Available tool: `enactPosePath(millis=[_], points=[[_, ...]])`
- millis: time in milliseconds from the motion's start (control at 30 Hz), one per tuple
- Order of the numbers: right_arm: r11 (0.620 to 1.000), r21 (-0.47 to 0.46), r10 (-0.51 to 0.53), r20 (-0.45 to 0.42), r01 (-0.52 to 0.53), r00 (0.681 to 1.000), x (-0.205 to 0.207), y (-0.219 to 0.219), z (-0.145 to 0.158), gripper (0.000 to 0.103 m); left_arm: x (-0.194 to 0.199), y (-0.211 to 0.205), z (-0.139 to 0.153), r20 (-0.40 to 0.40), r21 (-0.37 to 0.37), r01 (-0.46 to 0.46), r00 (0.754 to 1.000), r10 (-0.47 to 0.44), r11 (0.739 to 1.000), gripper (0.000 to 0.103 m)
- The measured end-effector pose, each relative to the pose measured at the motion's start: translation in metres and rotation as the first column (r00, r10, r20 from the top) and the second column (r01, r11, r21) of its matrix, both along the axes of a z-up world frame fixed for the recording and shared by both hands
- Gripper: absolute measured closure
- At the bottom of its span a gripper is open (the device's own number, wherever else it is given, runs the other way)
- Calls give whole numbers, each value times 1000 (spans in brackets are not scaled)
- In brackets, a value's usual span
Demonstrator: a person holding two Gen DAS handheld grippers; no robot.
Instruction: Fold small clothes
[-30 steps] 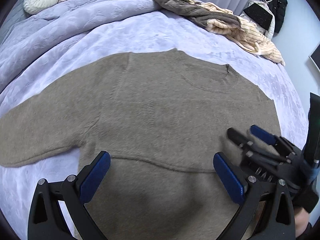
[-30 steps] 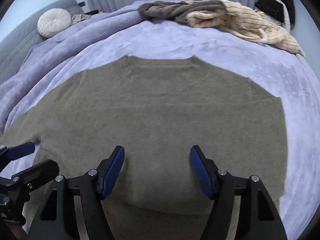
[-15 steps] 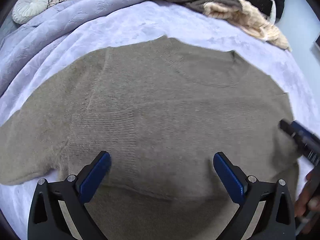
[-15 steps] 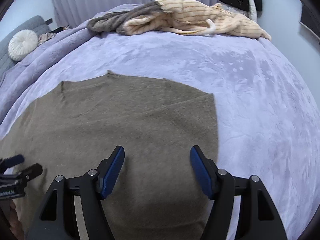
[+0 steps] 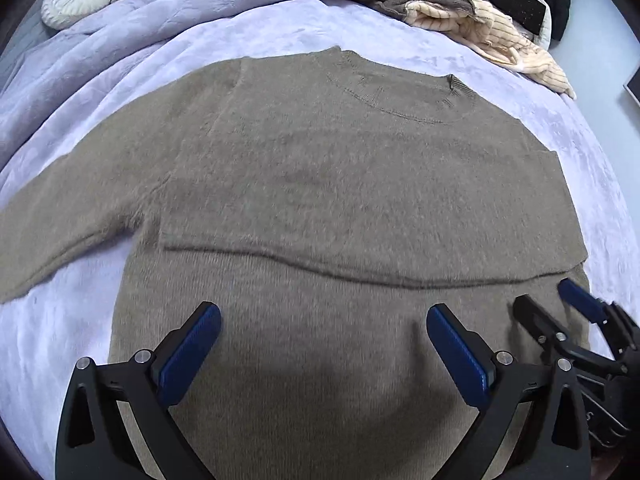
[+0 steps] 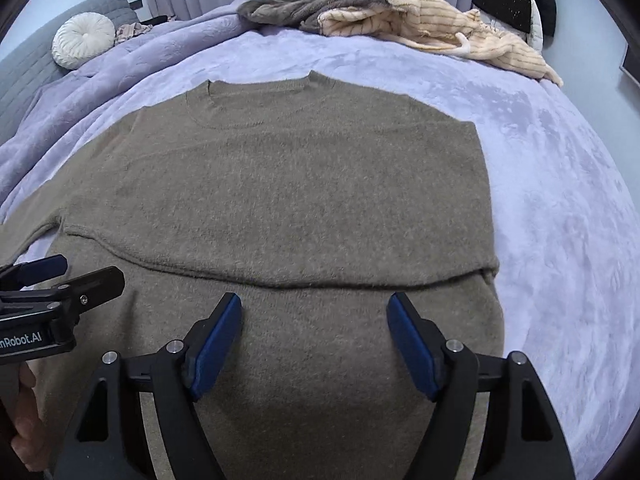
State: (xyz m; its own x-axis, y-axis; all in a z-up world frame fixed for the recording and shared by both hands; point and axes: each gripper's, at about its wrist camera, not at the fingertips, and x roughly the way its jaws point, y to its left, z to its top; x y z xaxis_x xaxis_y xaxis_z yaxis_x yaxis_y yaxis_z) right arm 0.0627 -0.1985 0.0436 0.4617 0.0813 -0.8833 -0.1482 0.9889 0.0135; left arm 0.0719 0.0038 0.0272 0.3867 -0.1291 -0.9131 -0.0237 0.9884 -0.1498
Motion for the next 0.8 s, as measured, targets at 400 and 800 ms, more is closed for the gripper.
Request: enactPosePath(millis=[400, 800], points=[[993, -92, 69, -3, -69, 998, -87, 10, -7, 22, -75, -1, -16, 6, 83, 63, 998, -64, 995, 0], [977, -40, 202, -129, -209, 971, -138, 6, 21, 21, -136, 59, 28, 101, 7, 5, 995, -6, 1000, 0]])
